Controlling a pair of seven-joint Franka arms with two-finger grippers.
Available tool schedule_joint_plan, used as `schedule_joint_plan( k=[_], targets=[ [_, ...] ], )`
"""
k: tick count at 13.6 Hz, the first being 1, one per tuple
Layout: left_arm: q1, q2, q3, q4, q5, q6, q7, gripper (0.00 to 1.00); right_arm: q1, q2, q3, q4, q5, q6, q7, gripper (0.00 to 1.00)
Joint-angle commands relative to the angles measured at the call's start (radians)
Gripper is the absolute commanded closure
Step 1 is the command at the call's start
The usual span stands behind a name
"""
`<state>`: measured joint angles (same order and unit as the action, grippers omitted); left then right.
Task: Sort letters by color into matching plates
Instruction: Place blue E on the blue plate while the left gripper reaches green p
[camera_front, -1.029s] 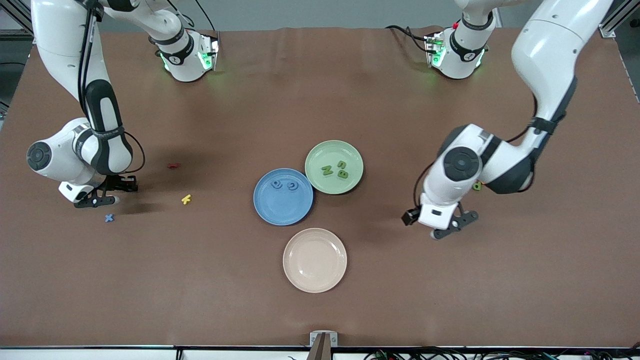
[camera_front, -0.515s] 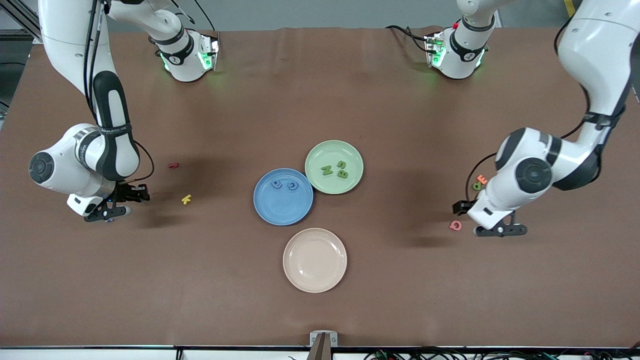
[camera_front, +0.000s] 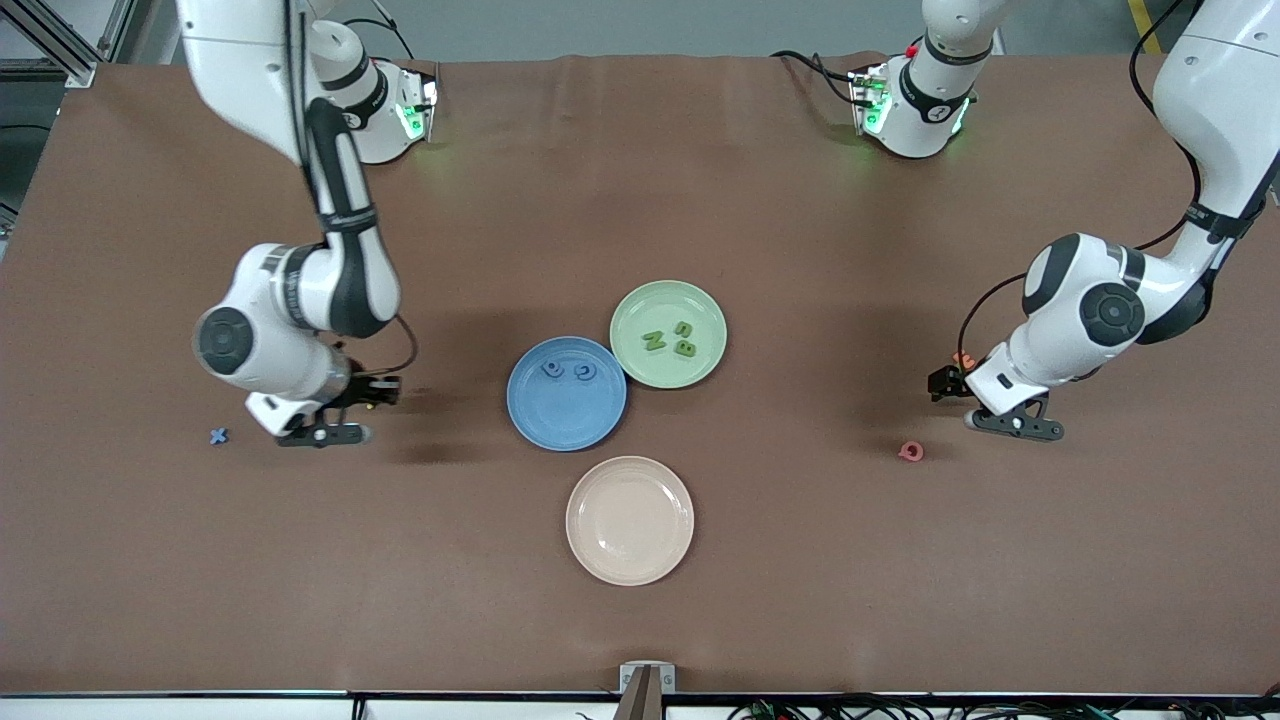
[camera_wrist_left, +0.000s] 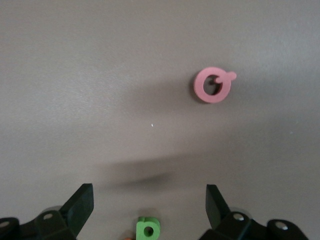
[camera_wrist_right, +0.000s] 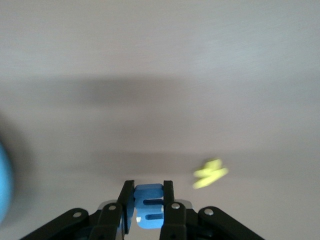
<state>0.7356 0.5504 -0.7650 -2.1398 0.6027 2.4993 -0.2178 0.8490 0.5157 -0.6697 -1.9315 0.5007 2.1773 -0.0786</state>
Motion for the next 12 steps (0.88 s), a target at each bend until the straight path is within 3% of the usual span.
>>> schedule_joint_plan(
  k=[1,5,8,12],
  targets=[
    [0.051,-0.026,-0.014,-0.074,0.096,0.075,0.009,0.08,0.096,-0.003,-0.011,0.103,-0.022,-0.092,0.242,0.83],
    [0.065,-0.024,-0.014,-0.107,0.21,0.088,0.009,0.23,0.205,0.102,0.004,0.231,-0.007,-0.094,0.524,0.83],
    [0.073,-0.01,-0.013,-0.118,0.219,0.098,0.009,0.26,0.188,0.177,0.088,0.324,-0.005,-0.079,0.637,0.84],
    [0.082,0.01,-0.013,-0.134,0.219,0.098,-0.011,0.28,0.147,0.265,0.127,0.428,-0.004,-0.077,0.674,0.83]
  ],
)
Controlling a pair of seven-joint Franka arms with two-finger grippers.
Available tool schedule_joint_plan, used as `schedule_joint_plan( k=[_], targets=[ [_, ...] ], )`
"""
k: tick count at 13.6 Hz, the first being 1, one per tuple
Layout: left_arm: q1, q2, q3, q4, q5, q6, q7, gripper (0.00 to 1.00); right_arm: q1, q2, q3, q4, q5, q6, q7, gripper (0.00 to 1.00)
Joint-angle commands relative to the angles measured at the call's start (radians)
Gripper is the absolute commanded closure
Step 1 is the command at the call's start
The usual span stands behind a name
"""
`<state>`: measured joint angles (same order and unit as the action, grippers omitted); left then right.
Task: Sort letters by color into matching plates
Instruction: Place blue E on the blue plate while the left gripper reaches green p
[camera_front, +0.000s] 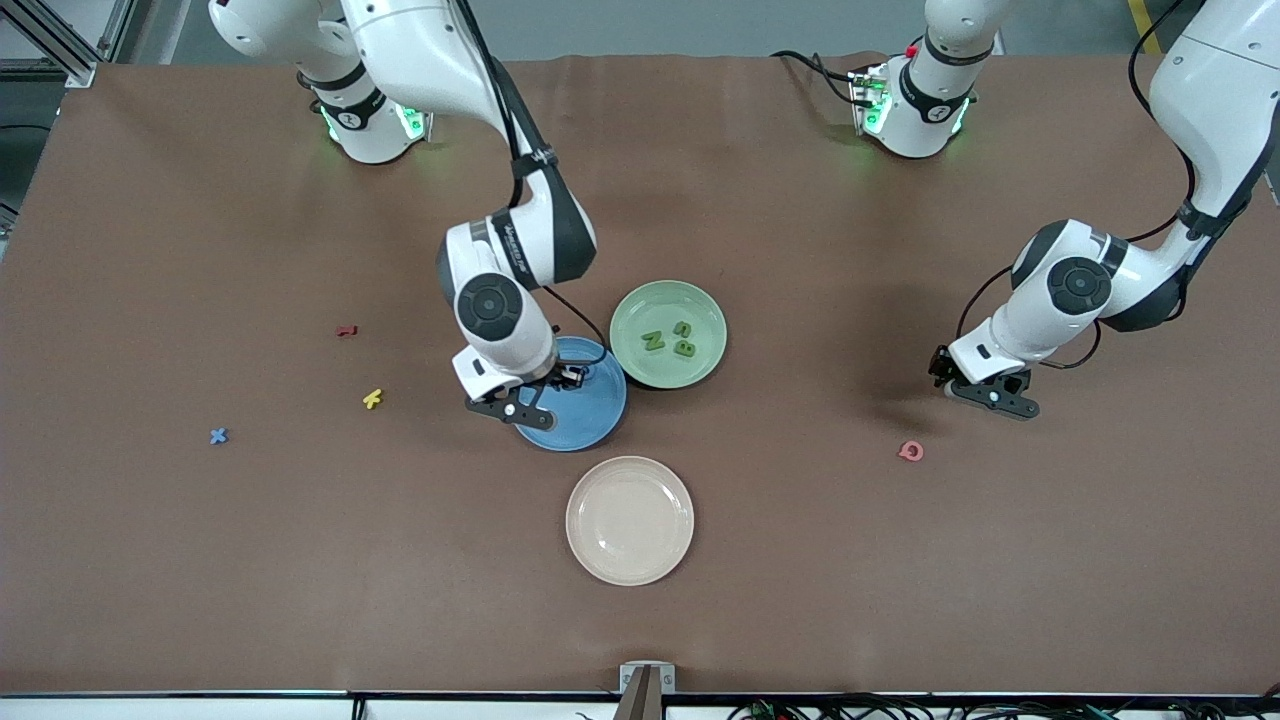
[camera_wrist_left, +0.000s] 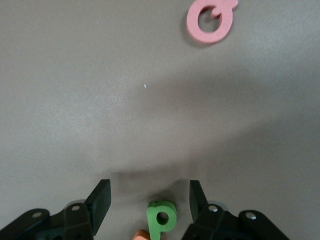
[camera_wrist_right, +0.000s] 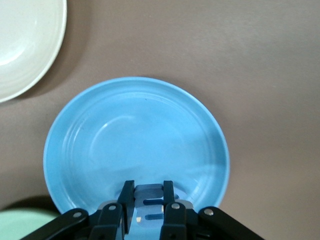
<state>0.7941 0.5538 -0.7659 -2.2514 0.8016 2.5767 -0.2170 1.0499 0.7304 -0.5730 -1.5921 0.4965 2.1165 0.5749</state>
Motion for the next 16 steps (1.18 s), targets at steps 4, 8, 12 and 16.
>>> schedule_joint_plan(
  k=[4,8,12,16],
  targets=[
    [0.037,0.011,-0.012,-0.037,0.021,0.02,-0.012,0.29,-0.113,0.099,0.096,0.158,0.001,0.008,0.042,0.83],
    [0.051,0.002,-0.013,-0.045,0.021,0.019,-0.005,0.31,-0.116,0.135,0.124,0.164,0.001,0.099,0.054,0.84],
    [0.062,-0.002,-0.015,-0.053,0.021,0.016,-0.005,0.35,-0.119,0.15,0.137,0.182,-0.001,0.099,0.074,0.82],
    [0.066,-0.005,-0.015,-0.066,0.019,0.014,-0.007,0.37,-0.119,0.138,0.136,0.182,-0.013,0.085,0.066,0.25]
  ],
)
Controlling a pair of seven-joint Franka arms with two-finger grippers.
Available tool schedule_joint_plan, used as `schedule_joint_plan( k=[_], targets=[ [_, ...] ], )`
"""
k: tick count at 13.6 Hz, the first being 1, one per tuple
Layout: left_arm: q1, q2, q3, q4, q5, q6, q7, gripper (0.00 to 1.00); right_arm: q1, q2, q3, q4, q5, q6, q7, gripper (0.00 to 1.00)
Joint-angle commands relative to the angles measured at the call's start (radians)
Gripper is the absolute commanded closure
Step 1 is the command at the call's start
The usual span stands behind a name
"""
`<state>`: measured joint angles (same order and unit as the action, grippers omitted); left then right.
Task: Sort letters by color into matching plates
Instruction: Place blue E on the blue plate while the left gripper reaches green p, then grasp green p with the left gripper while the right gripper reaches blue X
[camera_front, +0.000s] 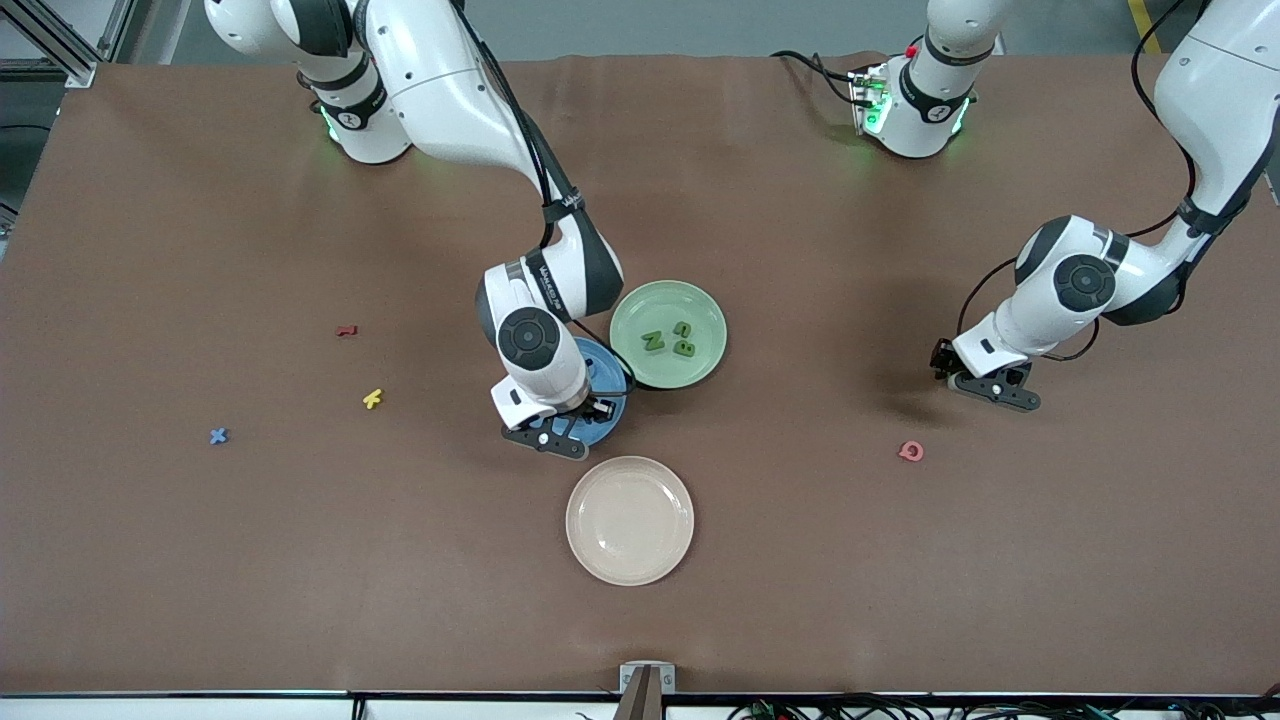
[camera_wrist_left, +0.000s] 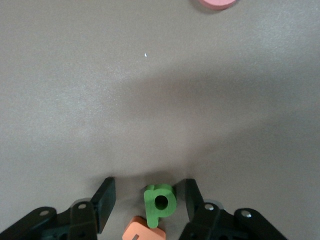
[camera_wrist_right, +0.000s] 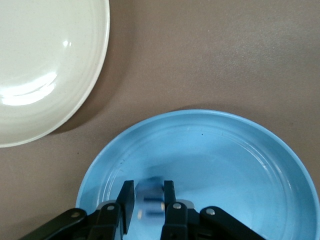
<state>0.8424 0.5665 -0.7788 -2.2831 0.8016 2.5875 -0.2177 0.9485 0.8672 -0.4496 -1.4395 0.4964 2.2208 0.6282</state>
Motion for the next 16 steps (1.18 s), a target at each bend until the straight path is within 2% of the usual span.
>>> schedule_joint_plan(
  k=[1,2,5,6,8,11,13,15,16],
  targets=[
    [0.02,-0.017,-0.002,-0.035,0.019,0.003,-0.006,0.37,-0.017,-0.014,0.008,0.03,-0.016,-0.029,0.01,0.14],
    [0.018,-0.017,-0.002,-0.035,0.019,0.003,-0.006,0.37,-0.019,-0.03,0.005,0.028,-0.018,-0.065,0.005,0.02],
    [0.018,-0.016,-0.002,-0.045,0.019,0.003,-0.014,0.4,-0.019,-0.138,-0.055,0.018,-0.018,-0.267,-0.1,0.0],
    [0.018,-0.017,-0.007,-0.053,0.019,0.003,-0.018,0.4,-0.02,-0.178,-0.095,0.016,-0.016,-0.348,-0.146,0.0],
    [0.018,-0.017,-0.014,-0.053,0.019,0.002,-0.017,0.47,-0.02,-0.249,-0.193,0.007,-0.018,-0.49,-0.25,0.0],
    [0.018,-0.017,-0.016,-0.052,0.019,0.002,-0.009,0.7,-0.016,-0.319,-0.364,-0.068,-0.019,-0.594,-0.489,0.0],
    [0.018,-0.017,-0.016,-0.049,0.019,0.002,-0.006,0.86,-0.01,-0.336,-0.466,-0.126,-0.042,-0.612,-0.635,0.0],
    [0.018,-0.017,-0.022,-0.046,0.019,0.003,-0.005,0.96,-0.014,-0.338,-0.544,-0.177,-0.073,-0.598,-0.772,0.0],
    [0.02,-0.017,-0.033,-0.042,0.019,0.002,-0.005,0.97,-0.022,-0.333,-0.578,-0.2,-0.073,-0.583,-0.845,0.0]
  ],
)
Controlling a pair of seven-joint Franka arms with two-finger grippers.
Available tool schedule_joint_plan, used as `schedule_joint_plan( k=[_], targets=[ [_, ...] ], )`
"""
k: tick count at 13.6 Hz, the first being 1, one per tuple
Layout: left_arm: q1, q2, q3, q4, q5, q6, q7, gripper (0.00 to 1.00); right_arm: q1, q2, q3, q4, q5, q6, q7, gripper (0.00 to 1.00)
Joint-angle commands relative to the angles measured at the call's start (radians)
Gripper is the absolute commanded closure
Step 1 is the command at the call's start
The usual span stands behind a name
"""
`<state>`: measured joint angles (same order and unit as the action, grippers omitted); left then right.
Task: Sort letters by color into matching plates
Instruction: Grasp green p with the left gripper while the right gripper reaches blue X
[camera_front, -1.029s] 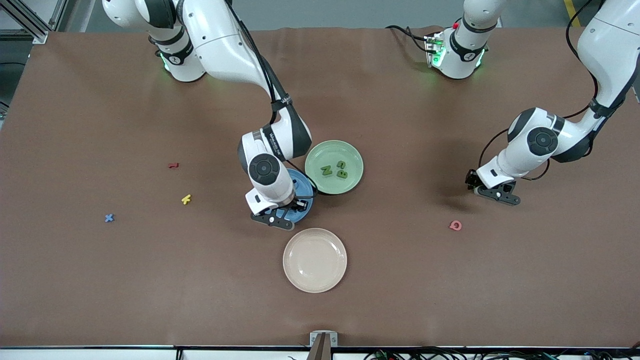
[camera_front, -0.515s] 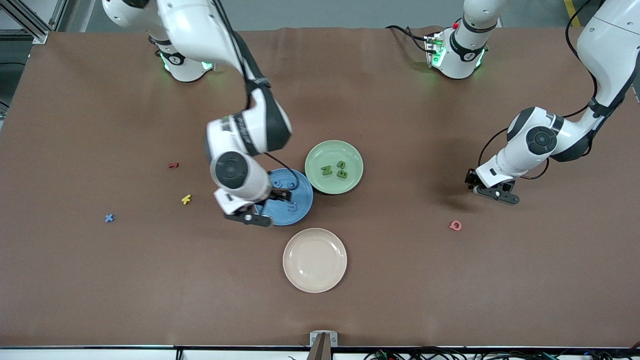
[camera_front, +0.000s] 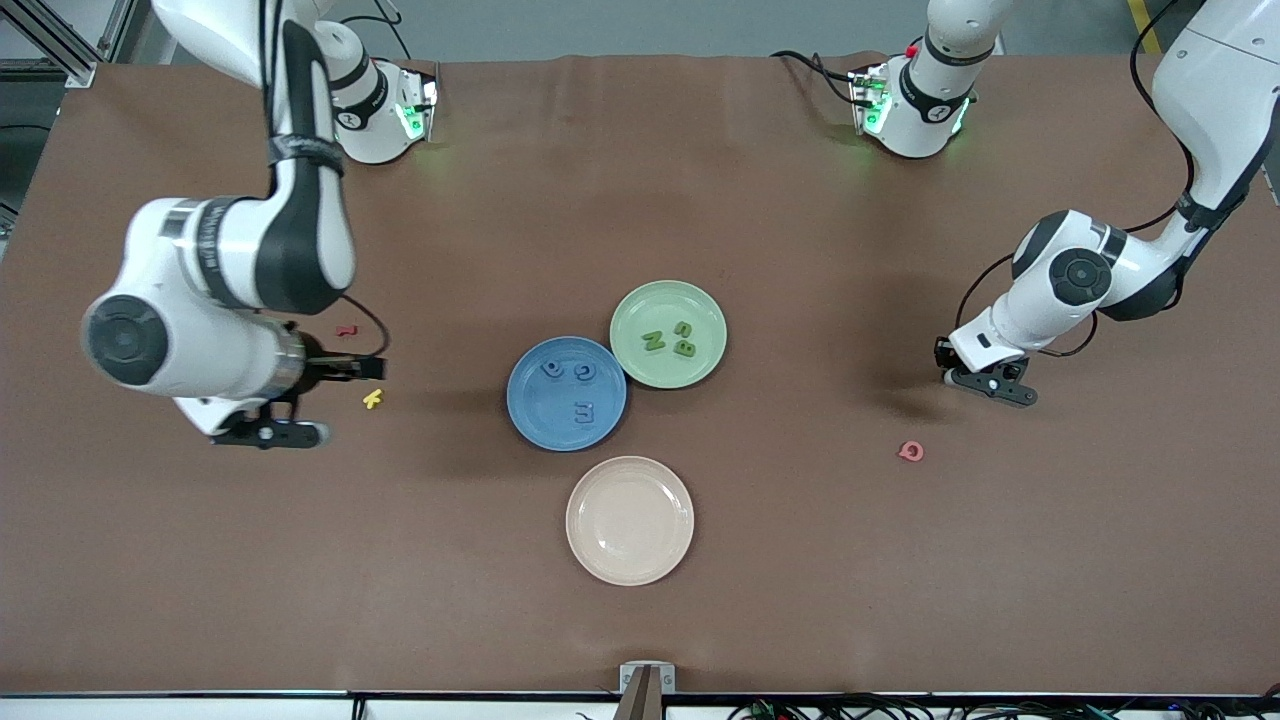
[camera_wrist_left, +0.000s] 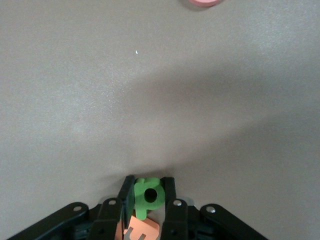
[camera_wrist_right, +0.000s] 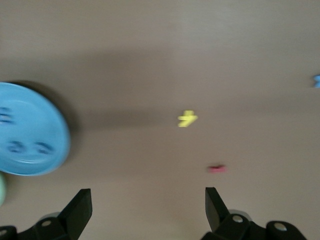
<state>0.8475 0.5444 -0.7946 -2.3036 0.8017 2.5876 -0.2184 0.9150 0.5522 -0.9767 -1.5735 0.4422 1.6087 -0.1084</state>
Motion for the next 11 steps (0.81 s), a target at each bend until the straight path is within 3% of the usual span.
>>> schedule_joint_plan(
  k=[1,5,7,9,11],
  targets=[
    [0.015,0.002,-0.02,-0.016,0.019,0.002,-0.004,0.98,-0.001,-0.017,-0.083,-0.107,-0.019,0.072,-0.194,0.0],
    [0.022,0.003,-0.072,0.044,-0.015,-0.018,-0.012,0.98,-0.109,-0.012,-0.105,-0.243,-0.013,0.281,-0.471,0.0],
    [0.022,0.005,-0.124,0.104,-0.077,-0.11,-0.01,0.98,-0.162,-0.008,-0.097,-0.278,-0.007,0.364,-0.575,0.0],
    [0.019,0.011,-0.184,0.182,-0.136,-0.24,-0.01,0.98,-0.243,-0.003,-0.035,-0.31,0.004,0.437,-0.634,0.0],
    [0.004,0.019,-0.215,0.245,-0.176,-0.323,-0.016,0.98,-0.411,0.0,0.109,-0.307,0.027,0.482,-0.707,0.0]
  ],
)
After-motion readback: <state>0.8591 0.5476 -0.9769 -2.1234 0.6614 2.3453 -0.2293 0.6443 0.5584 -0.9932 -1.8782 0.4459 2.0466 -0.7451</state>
